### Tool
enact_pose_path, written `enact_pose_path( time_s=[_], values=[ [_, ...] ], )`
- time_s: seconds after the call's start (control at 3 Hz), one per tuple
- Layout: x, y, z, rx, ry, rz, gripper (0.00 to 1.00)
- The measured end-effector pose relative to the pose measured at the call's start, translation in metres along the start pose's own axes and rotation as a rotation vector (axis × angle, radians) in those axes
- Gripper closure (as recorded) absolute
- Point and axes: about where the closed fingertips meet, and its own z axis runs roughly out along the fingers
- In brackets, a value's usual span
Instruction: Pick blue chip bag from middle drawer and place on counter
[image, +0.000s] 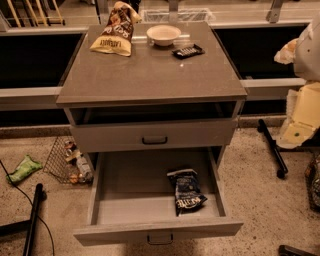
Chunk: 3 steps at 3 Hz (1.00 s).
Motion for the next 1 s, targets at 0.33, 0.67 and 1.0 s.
enact_pose_path(
  time_s=[0.33,0.67,1.0],
  values=[
    [0.000,0.000,0.000,0.000,0.000,0.000,0.00],
    [-0.003,0.003,0.030,-0.030,-0.063,0.017,0.00],
    [-0.012,0.015,0.093,-0.102,-0.180,0.041,0.00]
  ],
)
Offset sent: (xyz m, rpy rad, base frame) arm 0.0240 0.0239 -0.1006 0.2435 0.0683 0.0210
